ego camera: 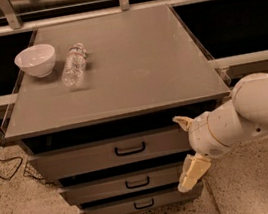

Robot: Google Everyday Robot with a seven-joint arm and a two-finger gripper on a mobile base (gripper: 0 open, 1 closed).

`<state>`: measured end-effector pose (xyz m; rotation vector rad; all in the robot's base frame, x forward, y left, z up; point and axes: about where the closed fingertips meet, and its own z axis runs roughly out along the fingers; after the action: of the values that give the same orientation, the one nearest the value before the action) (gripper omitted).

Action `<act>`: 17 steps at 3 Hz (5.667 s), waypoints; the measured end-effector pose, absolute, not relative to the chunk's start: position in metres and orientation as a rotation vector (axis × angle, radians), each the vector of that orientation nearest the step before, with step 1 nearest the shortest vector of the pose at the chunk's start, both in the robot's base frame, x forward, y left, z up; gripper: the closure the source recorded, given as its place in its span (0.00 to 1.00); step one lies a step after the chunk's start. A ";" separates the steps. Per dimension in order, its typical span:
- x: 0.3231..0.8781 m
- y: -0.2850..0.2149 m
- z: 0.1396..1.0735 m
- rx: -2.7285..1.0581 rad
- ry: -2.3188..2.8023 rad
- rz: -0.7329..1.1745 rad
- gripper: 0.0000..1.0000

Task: Open top drawer

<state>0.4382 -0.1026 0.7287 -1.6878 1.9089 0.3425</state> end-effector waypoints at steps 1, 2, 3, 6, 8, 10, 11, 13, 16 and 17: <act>0.450 -0.093 0.719 -1.754 1.880 0.246 0.00; 0.455 -0.090 0.711 -1.826 1.861 0.121 0.00; 0.461 -0.087 0.703 -1.894 1.845 0.000 0.00; 0.493 -0.073 0.673 -1.996 1.842 -0.094 0.00; 0.503 -0.072 0.654 -2.007 1.874 -0.053 0.00; 0.500 -0.078 0.646 -2.025 1.965 0.101 0.00; 0.492 -0.082 0.644 -2.037 1.996 0.171 0.00; 0.484 -0.086 0.649 -2.040 2.017 0.204 0.00; 0.458 -0.101 0.652 -2.059 2.077 0.318 0.00; 0.453 -0.103 0.655 -2.061 2.084 0.332 0.00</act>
Offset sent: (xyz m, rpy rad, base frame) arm 0.0241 0.0135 -0.0259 -0.2719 -0.1657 0.0773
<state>0.4529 -0.1027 0.6551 -2.0613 2.0841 0.3318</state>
